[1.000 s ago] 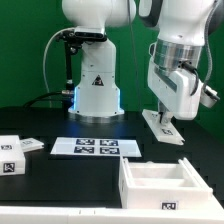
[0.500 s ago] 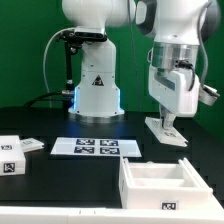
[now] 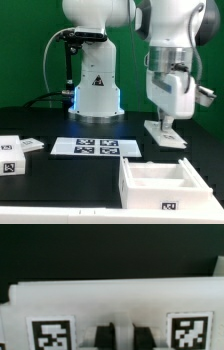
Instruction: Assemble cabinet
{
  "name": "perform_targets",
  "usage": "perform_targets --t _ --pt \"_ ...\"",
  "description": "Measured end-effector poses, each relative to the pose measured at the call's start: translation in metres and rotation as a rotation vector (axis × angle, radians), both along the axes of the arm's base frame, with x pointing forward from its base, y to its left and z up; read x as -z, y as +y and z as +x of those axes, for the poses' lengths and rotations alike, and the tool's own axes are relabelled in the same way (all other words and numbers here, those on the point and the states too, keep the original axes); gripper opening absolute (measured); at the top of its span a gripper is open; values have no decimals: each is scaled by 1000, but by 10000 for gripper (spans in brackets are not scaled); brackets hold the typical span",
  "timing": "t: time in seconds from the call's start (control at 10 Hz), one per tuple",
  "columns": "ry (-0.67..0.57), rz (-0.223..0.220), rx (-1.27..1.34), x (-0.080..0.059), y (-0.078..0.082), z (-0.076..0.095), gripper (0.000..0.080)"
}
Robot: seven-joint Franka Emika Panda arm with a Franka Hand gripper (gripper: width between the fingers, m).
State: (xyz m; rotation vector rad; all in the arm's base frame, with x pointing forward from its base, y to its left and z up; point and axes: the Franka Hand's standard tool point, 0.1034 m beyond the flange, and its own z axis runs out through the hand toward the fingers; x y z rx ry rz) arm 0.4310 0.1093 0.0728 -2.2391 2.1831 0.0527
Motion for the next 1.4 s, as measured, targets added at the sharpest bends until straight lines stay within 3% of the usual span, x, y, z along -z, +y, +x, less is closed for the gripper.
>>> perform_targets --t 0.1,0.6,0.9,1.4 --pt "23 -1 25 3 -8 3 64" --pt "20 -2 2 5 -6 4 64" --pt "29 25 19 -3 -9 33 64" --pt "33 31 3 -6 -3 39 64"
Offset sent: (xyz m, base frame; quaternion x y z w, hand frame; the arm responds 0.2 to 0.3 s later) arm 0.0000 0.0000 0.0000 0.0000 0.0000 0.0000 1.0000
